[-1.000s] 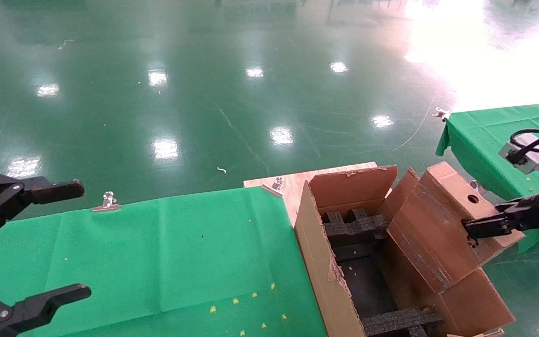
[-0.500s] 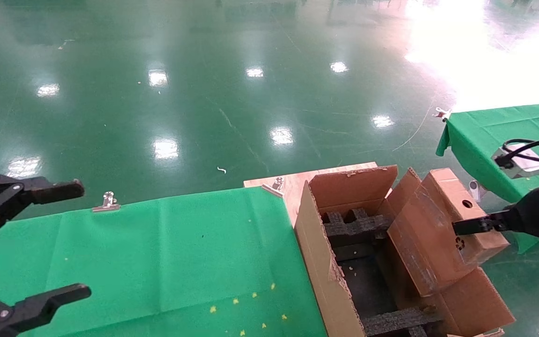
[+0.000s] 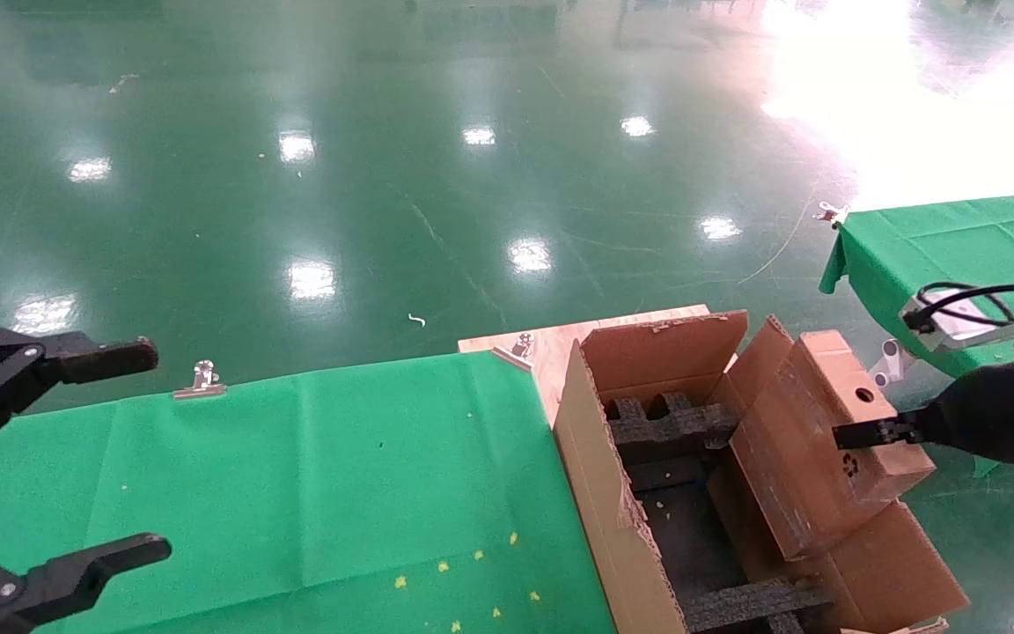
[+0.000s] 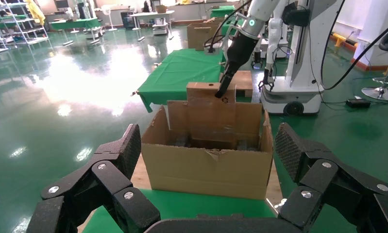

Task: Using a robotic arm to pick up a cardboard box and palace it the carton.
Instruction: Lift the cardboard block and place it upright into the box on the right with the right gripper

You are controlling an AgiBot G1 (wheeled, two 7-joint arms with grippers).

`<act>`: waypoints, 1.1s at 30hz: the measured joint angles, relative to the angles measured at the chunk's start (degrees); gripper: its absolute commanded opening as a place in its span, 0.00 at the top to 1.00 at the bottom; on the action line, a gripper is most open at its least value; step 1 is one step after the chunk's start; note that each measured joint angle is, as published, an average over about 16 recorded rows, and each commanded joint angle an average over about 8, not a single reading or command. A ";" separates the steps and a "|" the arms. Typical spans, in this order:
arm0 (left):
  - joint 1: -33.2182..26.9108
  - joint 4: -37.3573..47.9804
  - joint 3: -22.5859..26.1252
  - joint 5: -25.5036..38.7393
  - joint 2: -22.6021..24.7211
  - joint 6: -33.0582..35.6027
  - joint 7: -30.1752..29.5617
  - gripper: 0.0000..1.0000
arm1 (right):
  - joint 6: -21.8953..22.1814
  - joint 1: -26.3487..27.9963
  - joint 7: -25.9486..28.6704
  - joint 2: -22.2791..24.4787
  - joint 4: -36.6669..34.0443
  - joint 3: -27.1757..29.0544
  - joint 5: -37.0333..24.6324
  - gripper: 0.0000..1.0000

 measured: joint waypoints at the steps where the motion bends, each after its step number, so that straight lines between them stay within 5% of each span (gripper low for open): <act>1: 0.00 0.00 0.00 0.00 0.00 0.00 0.00 0.00 | 0.41 -0.34 0.26 -0.13 0.00 -0.19 -0.11 1.00; 33: -0.01 0.00 0.04 -0.02 -0.01 -0.01 0.02 0.00 | 16.75 -14.28 8.63 -5.82 -0.80 -6.67 -5.97 1.00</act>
